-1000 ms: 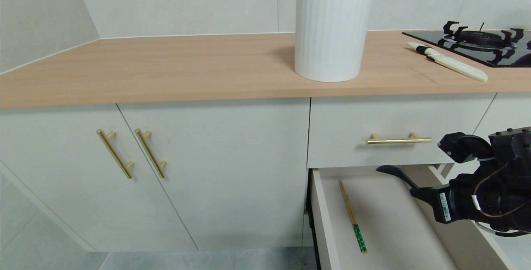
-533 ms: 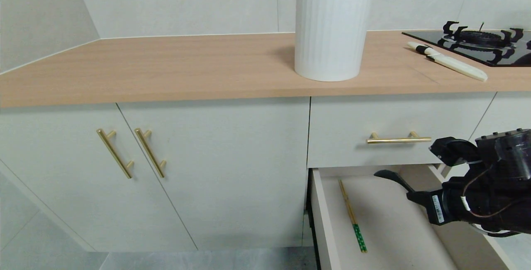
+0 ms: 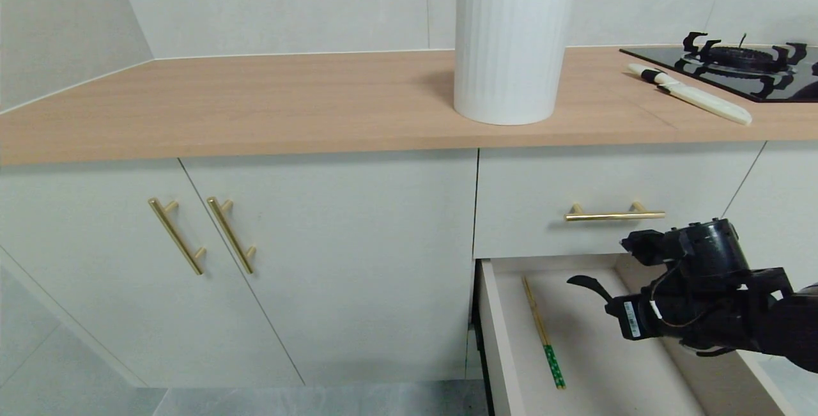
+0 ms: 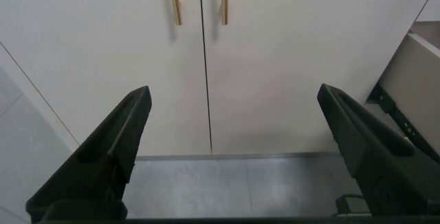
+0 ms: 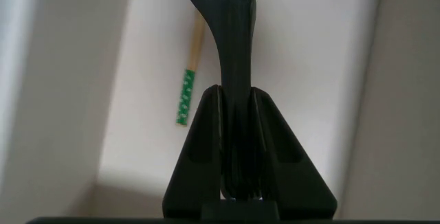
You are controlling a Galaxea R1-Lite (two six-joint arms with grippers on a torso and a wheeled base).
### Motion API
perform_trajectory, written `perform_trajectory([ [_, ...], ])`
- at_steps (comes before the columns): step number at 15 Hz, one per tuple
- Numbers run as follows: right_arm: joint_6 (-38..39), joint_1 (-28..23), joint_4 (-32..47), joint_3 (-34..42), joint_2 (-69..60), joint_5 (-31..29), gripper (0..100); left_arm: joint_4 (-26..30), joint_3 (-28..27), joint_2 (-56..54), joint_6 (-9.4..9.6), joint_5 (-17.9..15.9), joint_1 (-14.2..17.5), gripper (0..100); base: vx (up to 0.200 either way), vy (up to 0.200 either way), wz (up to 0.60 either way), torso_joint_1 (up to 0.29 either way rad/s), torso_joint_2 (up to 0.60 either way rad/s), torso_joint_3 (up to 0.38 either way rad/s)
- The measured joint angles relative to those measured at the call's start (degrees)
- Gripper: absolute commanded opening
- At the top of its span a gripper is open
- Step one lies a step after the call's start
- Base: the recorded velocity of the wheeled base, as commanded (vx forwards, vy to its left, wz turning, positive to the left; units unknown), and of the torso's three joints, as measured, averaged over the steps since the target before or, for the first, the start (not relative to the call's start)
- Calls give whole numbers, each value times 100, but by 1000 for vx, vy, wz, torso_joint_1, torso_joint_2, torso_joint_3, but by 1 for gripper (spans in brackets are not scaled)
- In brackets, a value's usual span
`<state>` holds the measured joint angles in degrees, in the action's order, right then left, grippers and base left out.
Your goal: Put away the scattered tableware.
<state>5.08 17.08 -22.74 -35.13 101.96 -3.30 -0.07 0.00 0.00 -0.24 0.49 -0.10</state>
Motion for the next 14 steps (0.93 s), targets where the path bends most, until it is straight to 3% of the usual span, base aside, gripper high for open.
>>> perform_trajectory([
  [4,211,11,-347,-20,591,-26,0,0,0,0,0,2,2,100,0,0,0,0,0,0],
  [8,343,44,-1131,-20,1395,-499,0,0,0,0,0,2,-1,100,0,0,0,0,0,0],
  [14,350,39,-1714,-30,2276,-772,0,0,0,0,0,0,0,100,0,0,0,0,0,0],
])
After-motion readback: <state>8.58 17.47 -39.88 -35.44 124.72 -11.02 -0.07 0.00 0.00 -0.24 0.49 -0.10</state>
